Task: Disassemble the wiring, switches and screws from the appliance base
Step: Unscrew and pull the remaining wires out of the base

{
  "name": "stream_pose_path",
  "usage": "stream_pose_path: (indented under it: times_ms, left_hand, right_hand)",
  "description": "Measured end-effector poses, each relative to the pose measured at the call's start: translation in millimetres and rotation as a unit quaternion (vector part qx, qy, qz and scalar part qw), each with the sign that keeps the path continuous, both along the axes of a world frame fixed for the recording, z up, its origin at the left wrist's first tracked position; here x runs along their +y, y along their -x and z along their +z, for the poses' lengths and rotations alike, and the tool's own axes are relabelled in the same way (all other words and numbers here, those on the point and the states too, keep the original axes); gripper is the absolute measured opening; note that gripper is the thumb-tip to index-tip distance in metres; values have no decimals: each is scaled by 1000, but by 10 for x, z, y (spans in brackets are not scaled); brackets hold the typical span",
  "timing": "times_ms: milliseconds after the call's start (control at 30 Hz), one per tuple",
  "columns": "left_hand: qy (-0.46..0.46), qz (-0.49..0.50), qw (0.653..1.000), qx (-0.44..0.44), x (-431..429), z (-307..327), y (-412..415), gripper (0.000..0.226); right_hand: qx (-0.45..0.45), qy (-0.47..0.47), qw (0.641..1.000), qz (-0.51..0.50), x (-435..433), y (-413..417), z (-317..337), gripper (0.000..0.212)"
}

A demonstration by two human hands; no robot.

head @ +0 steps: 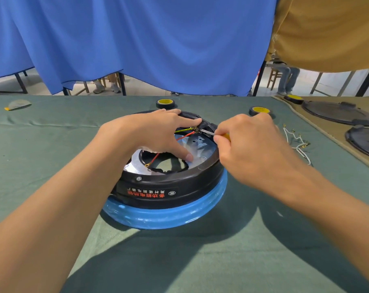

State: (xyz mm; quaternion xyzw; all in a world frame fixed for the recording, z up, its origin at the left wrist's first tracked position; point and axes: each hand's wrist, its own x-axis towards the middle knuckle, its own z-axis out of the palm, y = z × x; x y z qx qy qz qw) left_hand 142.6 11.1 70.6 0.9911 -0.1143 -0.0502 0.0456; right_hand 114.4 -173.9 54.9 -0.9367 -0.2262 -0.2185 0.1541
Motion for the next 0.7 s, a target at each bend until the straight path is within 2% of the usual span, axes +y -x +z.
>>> stream_pose_path:
  times_ms: [467,700]
  left_hand:
    - [9,20,1000,15,18,-23,-24,95]
    - [7,19,1000,13,12,-23,-4,94]
  right_hand:
    - [48,-48,997,40,-54,-104,73,23]
    - [35,-26,999,20,17,-36,-18,40]
